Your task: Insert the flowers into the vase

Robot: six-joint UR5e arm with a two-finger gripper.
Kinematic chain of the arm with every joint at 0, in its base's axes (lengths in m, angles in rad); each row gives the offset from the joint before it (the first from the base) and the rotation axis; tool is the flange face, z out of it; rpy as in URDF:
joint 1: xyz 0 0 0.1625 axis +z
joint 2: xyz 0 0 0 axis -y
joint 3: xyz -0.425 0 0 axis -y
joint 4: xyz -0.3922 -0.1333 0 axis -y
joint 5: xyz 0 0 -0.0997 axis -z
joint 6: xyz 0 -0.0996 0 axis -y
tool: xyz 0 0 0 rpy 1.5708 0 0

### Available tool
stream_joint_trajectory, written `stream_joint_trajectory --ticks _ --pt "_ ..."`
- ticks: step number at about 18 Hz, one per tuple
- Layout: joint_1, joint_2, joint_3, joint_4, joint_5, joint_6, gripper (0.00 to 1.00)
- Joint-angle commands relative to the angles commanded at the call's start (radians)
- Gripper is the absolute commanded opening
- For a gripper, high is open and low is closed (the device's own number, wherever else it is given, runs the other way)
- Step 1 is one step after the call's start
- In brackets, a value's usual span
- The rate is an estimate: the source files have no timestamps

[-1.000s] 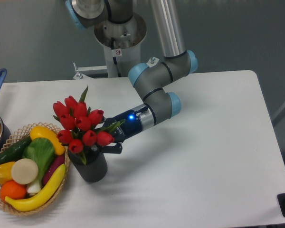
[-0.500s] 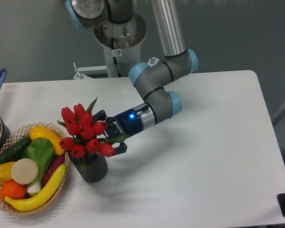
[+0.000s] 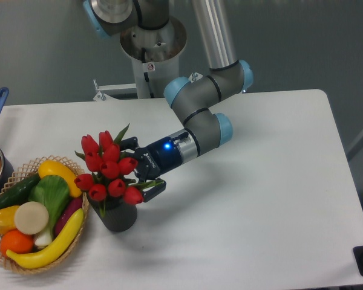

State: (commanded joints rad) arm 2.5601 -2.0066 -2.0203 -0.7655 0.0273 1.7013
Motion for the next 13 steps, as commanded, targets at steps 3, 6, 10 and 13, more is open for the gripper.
stream_joint_trajectory --ticks 3,6,10,13 --pt "0.028 0.026 0.014 0.000 0.013 0.003 1.00" --pt "0.069 0.023 0.067 0.000 0.121 0.008 1.00" --pt "0.133 0.025 0.127 0.000 0.195 -0.002 1.00" --pt "0.224 0.022 0.181 0.003 0.311 0.003 1.00"
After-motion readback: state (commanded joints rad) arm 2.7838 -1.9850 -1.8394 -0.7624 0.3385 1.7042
